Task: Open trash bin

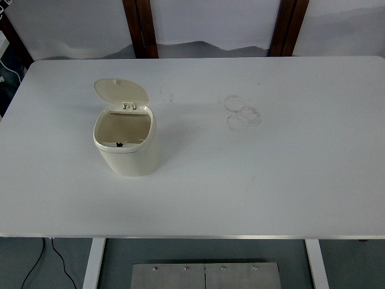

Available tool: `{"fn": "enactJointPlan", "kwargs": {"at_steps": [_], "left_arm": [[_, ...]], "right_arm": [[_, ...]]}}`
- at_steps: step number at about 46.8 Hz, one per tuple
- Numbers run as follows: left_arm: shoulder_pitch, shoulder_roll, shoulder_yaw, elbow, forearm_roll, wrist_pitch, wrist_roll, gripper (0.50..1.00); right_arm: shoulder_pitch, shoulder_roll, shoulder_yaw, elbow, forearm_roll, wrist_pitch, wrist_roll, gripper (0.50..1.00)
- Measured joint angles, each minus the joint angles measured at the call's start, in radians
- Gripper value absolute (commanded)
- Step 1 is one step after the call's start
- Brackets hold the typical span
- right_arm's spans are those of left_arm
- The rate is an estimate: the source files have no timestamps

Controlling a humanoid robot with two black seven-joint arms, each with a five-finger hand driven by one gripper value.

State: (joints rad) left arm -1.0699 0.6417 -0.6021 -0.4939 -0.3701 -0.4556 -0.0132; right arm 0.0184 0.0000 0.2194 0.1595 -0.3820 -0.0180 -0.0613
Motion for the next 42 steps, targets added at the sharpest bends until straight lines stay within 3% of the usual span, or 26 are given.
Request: {"fn": "enactJointPlan", "kwargs": {"at_steps": [23,42], "left_arm": [[0.175,-0.042,-0.09,0.002,-0.001,-0.003,-0.001,1.0],[0.22,-0.057,-0.106,0.002,-0.001,-0.003,-0.002,1.0]], "right_arm": [[-0.001,0.0,0.0,0.0,0.0,0.001,0.0,0.995],[0.0,0.0,0.0,0.0,0.0,0.001,0.0,0.995]]}}
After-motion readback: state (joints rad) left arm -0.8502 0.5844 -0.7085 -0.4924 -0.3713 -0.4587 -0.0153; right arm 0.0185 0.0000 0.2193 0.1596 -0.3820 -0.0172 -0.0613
